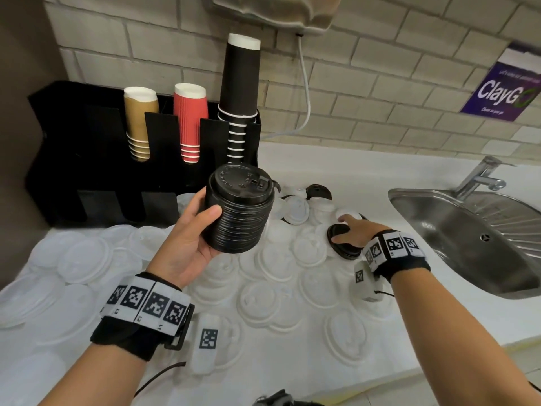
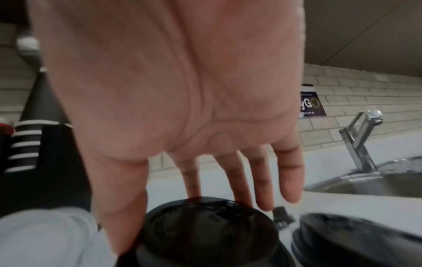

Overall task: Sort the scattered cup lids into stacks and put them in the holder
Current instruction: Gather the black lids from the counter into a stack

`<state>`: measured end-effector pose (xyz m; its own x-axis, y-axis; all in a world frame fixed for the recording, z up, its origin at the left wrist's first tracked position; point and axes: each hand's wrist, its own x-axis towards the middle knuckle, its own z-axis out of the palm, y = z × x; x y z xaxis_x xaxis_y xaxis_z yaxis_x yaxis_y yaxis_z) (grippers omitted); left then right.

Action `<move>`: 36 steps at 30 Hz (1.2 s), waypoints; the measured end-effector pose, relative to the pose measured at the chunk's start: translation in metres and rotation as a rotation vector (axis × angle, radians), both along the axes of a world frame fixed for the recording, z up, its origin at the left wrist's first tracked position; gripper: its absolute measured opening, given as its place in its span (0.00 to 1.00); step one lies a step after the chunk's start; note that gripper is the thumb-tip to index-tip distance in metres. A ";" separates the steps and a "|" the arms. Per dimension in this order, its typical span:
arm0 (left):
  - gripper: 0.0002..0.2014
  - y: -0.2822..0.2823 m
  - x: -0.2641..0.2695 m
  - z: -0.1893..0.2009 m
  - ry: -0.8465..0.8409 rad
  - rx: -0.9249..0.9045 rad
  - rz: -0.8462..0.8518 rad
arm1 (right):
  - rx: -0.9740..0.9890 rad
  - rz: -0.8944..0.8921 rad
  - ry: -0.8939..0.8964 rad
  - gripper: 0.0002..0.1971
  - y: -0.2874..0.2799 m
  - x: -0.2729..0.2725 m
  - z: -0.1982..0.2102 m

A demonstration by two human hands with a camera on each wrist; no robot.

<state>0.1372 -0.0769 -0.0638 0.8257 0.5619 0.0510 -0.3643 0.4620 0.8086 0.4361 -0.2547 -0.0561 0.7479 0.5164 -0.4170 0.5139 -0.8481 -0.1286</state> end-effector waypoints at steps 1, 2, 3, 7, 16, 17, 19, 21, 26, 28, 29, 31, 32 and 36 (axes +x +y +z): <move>0.36 0.000 0.001 -0.001 0.002 -0.005 0.005 | 0.042 -0.012 0.001 0.34 0.002 0.000 0.005; 0.36 0.000 0.001 -0.001 0.004 -0.011 0.010 | 0.103 -0.018 0.002 0.33 0.004 -0.003 0.013; 0.35 0.000 0.002 -0.001 0.005 -0.017 0.013 | 0.190 -0.016 0.006 0.31 0.007 -0.008 0.023; 0.36 -0.002 0.007 -0.001 0.008 -0.015 0.004 | 0.803 0.113 0.152 0.18 0.020 -0.053 0.062; 0.29 -0.006 0.010 0.001 0.007 -0.008 -0.006 | 1.023 0.609 0.234 0.27 0.044 -0.135 0.109; 0.29 -0.006 0.009 0.001 0.008 -0.005 -0.006 | 0.990 0.631 0.185 0.28 0.046 -0.137 0.109; 0.27 -0.006 0.007 0.002 0.009 0.005 -0.012 | 0.932 0.660 0.110 0.27 0.051 -0.141 0.110; 0.25 -0.007 0.006 0.001 0.014 0.026 -0.025 | 0.891 0.686 0.095 0.26 0.055 -0.144 0.113; 0.24 -0.008 0.002 0.001 0.021 0.053 -0.042 | 0.818 0.736 0.114 0.25 0.061 -0.148 0.121; 0.24 -0.008 0.000 0.001 0.024 0.055 -0.035 | 0.803 0.742 0.122 0.25 0.061 -0.148 0.121; 0.24 -0.008 -0.001 0.000 0.026 0.056 -0.032 | 0.800 0.742 0.129 0.25 0.061 -0.148 0.120; 0.24 -0.009 -0.002 -0.001 0.025 0.057 -0.027 | 0.799 0.744 0.144 0.25 0.061 -0.149 0.119; 0.24 -0.010 -0.003 -0.001 0.024 0.060 -0.025 | 0.799 0.745 0.147 0.25 0.060 -0.149 0.118; 0.25 -0.013 -0.005 -0.002 0.016 0.059 -0.009 | 0.798 0.747 0.147 0.26 0.059 -0.151 0.114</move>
<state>0.1325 -0.0897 -0.0660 0.8317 0.5507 0.0710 -0.3474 0.4165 0.8401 0.2847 -0.1957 0.0583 0.1060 0.9782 0.1785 0.7975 0.0236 -0.6028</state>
